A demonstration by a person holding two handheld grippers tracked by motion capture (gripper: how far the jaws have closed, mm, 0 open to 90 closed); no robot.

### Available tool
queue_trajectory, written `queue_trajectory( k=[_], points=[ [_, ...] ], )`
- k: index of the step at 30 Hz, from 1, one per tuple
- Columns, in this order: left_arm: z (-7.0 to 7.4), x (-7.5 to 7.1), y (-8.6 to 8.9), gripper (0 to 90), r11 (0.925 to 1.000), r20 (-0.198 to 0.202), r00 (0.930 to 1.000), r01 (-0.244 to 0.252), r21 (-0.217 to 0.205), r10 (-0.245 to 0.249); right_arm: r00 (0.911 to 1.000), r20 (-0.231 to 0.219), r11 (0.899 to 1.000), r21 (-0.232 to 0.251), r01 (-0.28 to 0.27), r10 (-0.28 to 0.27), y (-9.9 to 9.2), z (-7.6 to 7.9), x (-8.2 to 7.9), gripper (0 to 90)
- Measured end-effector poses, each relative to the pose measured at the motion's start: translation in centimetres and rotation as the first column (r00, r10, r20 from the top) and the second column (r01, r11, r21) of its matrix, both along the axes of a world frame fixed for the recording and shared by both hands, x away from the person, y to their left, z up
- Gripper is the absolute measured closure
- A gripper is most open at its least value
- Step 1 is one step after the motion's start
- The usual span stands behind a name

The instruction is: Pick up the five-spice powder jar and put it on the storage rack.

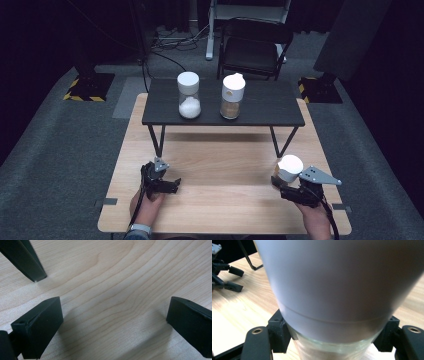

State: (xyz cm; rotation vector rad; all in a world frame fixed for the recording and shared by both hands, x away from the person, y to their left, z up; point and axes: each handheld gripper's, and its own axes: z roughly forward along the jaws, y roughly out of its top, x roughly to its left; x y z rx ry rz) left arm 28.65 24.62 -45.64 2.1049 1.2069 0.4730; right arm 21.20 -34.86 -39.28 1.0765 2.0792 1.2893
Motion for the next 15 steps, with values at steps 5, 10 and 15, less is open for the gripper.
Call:
queue_trajectory(
  k=[5, 10, 15],
  points=[
    [0.0, 0.0, 0.0, 0.5, 1.0000, 0.000, 1.0000, 0.001, 0.000, -0.001, 0.9999, 0.003, 1.000, 0.001, -0.011, 0.011, 0.1, 1.3, 0.3, 30.9],
    [0.0, 0.0, 0.0, 0.5, 1.0000, 0.000, 1.0000, 0.001, 0.000, -0.001, 1.0000, 0.002, 1.000, 0.008, -0.009, 0.009, 0.1, 2.1, 0.6, 30.9],
    [0.0, 0.0, 0.0, 0.5, 1.0000, 0.000, 1.0000, 0.001, 0.000, -0.001, 1.0000, -0.002, 1.000, 0.008, -0.008, 0.008, 0.2, 2.9, 0.9, 30.9]
  ],
)
